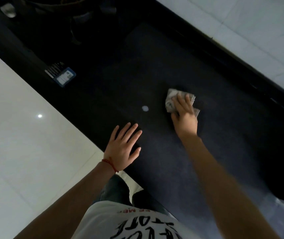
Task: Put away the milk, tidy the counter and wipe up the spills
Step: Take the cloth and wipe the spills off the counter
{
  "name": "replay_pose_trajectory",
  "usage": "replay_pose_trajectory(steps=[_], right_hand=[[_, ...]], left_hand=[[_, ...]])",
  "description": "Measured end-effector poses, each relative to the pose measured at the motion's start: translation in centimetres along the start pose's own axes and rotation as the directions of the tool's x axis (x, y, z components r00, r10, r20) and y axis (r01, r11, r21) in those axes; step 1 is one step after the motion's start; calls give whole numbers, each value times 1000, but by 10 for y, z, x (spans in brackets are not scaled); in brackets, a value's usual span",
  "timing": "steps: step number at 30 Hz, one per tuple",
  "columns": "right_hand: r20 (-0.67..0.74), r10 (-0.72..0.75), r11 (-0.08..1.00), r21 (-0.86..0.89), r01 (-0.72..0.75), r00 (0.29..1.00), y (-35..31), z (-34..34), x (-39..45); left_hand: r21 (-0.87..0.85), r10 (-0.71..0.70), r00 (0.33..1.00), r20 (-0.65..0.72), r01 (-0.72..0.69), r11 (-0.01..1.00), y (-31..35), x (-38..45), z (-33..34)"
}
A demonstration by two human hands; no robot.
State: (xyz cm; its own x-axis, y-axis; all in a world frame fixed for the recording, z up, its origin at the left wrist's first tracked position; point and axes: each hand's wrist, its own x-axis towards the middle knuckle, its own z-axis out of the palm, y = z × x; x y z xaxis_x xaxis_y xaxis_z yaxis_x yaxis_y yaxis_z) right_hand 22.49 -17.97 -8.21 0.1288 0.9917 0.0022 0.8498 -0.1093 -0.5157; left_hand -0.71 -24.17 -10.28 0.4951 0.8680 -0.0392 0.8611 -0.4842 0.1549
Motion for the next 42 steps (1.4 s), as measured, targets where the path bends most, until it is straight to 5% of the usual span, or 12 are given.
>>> replay_pose_trajectory(steps=[5, 11, 15, 20, 25, 32, 37, 42], right_hand=[[13, -198, 980, 23, 197, 980, -17, 28, -92], [64, -258, 965, -31, 260, 964, -41, 38, -52], [0, -198, 980, -24, 198, 980, -55, 50, -55], [32, -301, 952, -47, 302, 953, -46, 47, -67], [14, -136, 990, -18, 136, 991, -74, 54, -10], [23, -283, 959, -25, 284, 959, -63, 54, -53], [-2, -28, 1000, 10, 28, 1000, -94, 59, 12], [-7, -241, 970, -44, 241, 970, -81, 67, -62]], left_hand=[[-72, -68, 996, -64, 63, 995, -8, 0, -1], [-16, -322, 946, -44, 321, 947, -53, 6, -10], [-11, -308, 951, -34, 308, 951, -64, 9, -11], [3, -330, 944, -24, 330, 944, -63, 10, -13], [15, -321, 947, -28, 321, 947, -64, 8, -13], [17, -327, 945, -20, 327, 945, -64, 10, -14], [11, -319, 948, -18, 319, 948, -64, 10, -15], [14, -323, 946, 27, 322, 946, -65, 10, -15]])
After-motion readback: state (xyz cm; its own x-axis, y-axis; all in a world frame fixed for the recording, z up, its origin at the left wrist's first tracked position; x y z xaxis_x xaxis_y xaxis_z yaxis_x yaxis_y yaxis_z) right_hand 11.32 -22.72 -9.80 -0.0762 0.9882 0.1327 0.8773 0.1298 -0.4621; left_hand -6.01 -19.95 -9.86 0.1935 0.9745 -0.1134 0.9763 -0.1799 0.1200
